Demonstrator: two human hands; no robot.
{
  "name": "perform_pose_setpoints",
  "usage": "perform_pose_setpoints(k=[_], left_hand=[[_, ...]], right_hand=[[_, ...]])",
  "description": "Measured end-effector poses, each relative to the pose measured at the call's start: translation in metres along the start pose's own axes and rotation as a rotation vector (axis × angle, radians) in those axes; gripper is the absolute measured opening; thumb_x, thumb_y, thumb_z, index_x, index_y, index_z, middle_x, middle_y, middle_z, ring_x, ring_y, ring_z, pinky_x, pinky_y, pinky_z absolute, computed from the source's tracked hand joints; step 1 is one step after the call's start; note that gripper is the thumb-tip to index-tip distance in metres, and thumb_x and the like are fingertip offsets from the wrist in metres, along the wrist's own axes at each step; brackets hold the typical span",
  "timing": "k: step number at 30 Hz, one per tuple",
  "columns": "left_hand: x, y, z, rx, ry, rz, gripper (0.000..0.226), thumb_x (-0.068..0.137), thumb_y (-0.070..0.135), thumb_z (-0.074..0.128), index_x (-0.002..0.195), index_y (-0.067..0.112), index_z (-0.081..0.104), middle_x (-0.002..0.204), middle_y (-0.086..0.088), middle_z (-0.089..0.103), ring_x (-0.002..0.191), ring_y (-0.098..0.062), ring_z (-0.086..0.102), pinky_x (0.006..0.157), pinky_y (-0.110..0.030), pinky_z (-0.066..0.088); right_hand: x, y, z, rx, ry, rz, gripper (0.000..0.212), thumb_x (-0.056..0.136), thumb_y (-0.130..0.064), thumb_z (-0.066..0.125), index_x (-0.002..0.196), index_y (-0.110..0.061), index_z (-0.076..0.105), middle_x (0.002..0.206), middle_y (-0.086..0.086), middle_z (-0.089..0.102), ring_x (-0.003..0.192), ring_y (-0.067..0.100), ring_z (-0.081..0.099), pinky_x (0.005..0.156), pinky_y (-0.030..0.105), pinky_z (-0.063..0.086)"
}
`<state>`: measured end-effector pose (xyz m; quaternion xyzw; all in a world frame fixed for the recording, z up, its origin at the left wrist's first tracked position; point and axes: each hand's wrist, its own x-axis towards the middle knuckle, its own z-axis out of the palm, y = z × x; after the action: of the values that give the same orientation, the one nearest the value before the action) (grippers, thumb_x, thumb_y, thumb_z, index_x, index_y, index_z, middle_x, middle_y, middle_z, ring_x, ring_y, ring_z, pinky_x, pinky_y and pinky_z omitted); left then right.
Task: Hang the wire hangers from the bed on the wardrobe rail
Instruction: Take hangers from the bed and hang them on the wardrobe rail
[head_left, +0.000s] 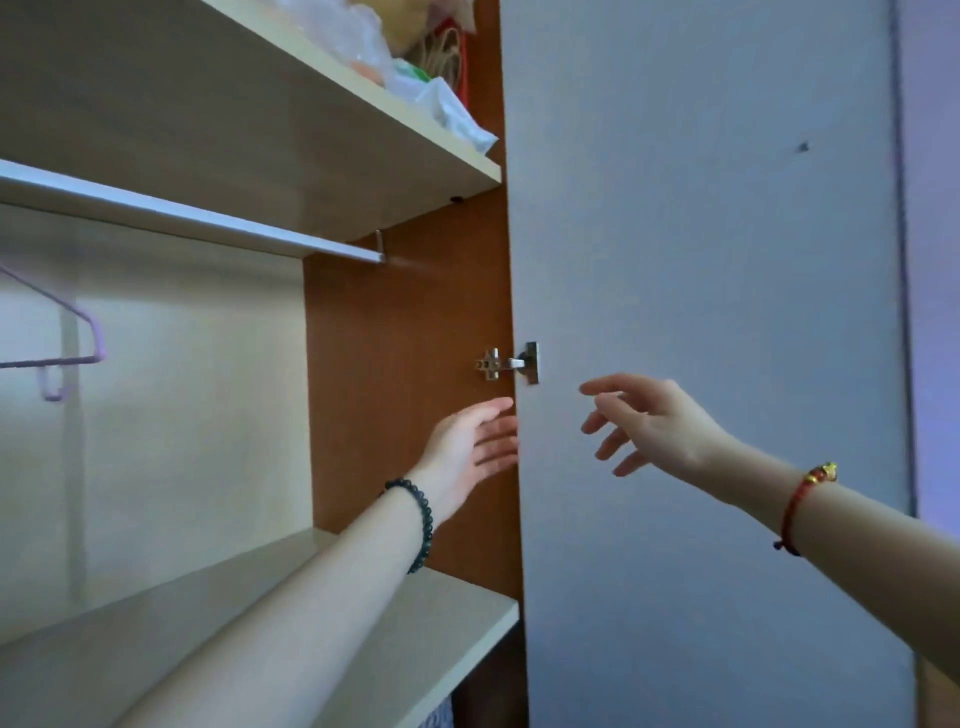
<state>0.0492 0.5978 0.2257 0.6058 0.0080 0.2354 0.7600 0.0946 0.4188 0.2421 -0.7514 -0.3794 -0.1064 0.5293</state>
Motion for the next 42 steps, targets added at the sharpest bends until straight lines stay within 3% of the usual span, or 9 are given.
perform_pose_setpoints(k=[5,9,14,22,29,33,36,39,42], left_hand=[[-0.012,-0.054,0.105,0.165,-0.262,-0.004,0.021,0.094,0.012,0.044,0.085,0.018,0.062,0.076,-0.001,0.063,0.053,-0.007,0.059,0.055,-0.019,0.049],[-0.042,-0.094,0.186,0.258,-0.478,0.004,0.018,0.094,0.012,0.045,0.090,0.019,0.062,0.080,0.000,0.063,0.063,-0.010,0.057,0.057,-0.018,0.048],[-0.088,-0.139,0.277,0.360,-0.718,0.031,0.016,0.094,0.014,0.048,0.101,0.016,0.061,0.085,0.002,0.064,0.071,-0.010,0.058,0.062,-0.019,0.048],[-0.169,-0.201,0.396,0.447,-0.985,0.054,0.015,0.094,0.016,0.049,0.103,0.017,0.061,0.084,0.007,0.062,0.072,-0.005,0.055,0.061,-0.013,0.044],[-0.227,-0.269,0.457,0.465,-1.136,0.037,0.011,0.090,0.018,0.055,0.092,0.027,0.062,0.092,-0.001,0.063,0.078,-0.006,0.054,0.061,-0.005,0.042],[-0.250,-0.311,0.475,0.473,-1.168,-0.007,0.013,0.089,0.018,0.057,0.098,0.023,0.064,0.092,0.004,0.063,0.082,-0.005,0.053,0.062,-0.001,0.040],[-0.264,-0.339,0.482,0.482,-1.182,-0.052,0.013,0.088,0.017,0.059,0.098,0.024,0.063,0.097,0.003,0.065,0.088,-0.007,0.057,0.071,-0.006,0.042],[-0.274,-0.364,0.487,0.483,-1.174,-0.094,0.014,0.087,0.018,0.060,0.100,0.022,0.065,0.099,-0.002,0.067,0.084,-0.007,0.060,0.072,-0.006,0.044],[-0.281,-0.381,0.493,0.441,-1.152,-0.133,0.019,0.087,0.015,0.061,0.105,0.015,0.066,0.097,0.001,0.066,0.085,-0.007,0.060,0.078,-0.011,0.047]], right_hand=[[-0.065,0.044,-0.101,-0.056,0.201,0.128,0.021,0.095,-0.013,0.042,0.110,-0.016,0.056,0.084,0.006,0.064,0.066,0.022,0.060,0.056,0.033,0.054],[-0.130,0.072,-0.178,-0.114,0.345,0.221,0.021,0.094,-0.012,0.041,0.109,-0.017,0.055,0.081,0.005,0.064,0.067,0.023,0.059,0.058,0.035,0.053],[-0.220,0.094,-0.257,-0.188,0.508,0.295,0.019,0.093,-0.010,0.044,0.107,-0.018,0.055,0.078,0.003,0.064,0.065,0.019,0.057,0.051,0.025,0.051],[-0.360,0.125,-0.341,-0.281,0.710,0.451,0.021,0.091,-0.010,0.049,0.109,-0.018,0.056,0.082,0.006,0.066,0.068,0.016,0.058,0.062,0.026,0.049],[-0.457,0.150,-0.372,-0.277,0.850,0.572,0.022,0.088,-0.013,0.055,0.109,-0.020,0.056,0.091,0.010,0.068,0.076,0.015,0.062,0.068,0.024,0.050],[-0.498,0.183,-0.372,-0.256,0.939,0.626,0.025,0.086,-0.009,0.059,0.111,-0.013,0.058,0.094,0.013,0.066,0.077,0.016,0.061,0.061,0.011,0.049],[-0.520,0.208,-0.365,-0.219,0.996,0.654,0.026,0.085,-0.003,0.058,0.110,-0.011,0.058,0.089,0.009,0.063,0.075,0.011,0.058,0.056,0.007,0.047],[-0.536,0.230,-0.354,-0.230,1.049,0.658,0.027,0.081,0.003,0.061,0.104,-0.011,0.059,0.090,0.006,0.063,0.073,0.004,0.059,0.063,0.007,0.048],[-0.545,0.244,-0.348,-0.265,1.102,0.646,0.029,0.079,0.004,0.064,0.097,-0.018,0.059,0.093,0.005,0.064,0.078,0.013,0.059,0.065,0.006,0.047]])
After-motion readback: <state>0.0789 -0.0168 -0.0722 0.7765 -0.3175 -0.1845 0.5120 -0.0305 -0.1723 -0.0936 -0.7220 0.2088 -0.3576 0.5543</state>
